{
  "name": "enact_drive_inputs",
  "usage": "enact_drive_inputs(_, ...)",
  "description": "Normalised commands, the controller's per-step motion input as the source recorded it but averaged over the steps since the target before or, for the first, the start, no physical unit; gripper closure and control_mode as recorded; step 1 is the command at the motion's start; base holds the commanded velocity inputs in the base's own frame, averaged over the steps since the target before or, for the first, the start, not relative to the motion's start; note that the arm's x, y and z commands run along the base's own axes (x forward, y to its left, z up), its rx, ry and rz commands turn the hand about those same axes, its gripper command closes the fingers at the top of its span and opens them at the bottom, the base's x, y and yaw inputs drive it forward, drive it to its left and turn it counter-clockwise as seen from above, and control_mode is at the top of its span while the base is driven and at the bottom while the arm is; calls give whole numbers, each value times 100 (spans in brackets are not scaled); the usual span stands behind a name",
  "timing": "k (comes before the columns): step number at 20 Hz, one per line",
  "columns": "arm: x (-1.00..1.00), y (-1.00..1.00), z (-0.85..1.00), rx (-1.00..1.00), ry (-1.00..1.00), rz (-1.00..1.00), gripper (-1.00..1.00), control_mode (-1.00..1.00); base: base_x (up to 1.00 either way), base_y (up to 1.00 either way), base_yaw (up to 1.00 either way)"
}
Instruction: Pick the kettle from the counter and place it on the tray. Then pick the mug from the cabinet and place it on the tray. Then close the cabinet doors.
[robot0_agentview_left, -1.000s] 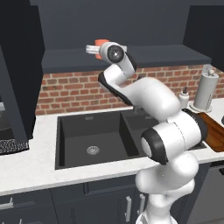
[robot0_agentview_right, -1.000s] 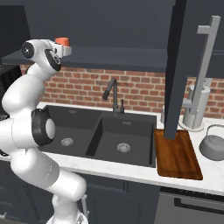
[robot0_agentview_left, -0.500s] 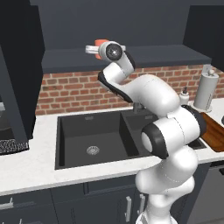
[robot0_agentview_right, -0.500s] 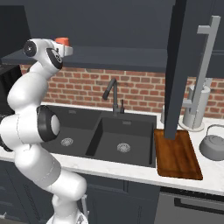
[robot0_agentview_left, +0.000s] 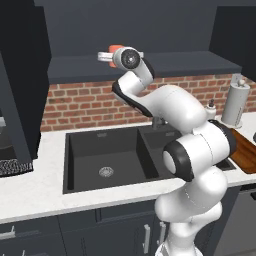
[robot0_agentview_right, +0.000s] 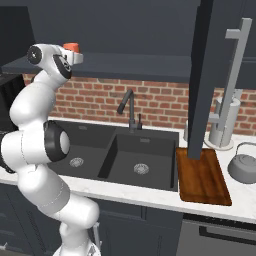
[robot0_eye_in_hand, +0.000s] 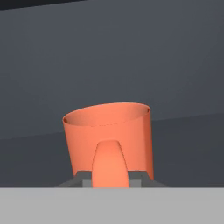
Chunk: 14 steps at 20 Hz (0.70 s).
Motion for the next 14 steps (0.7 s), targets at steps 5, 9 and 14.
enact_drive_inputs(5, 0, 0, -3, 0, 0, 0, 100, -100, 0, 0, 0)
enact_drive_inputs(9, 0, 0, 0, 0, 0, 0, 100, -100, 0, 0, 0)
enact_drive_inputs(14, 0, 0, 0, 0, 0, 0, 100, -100, 0, 0, 0)
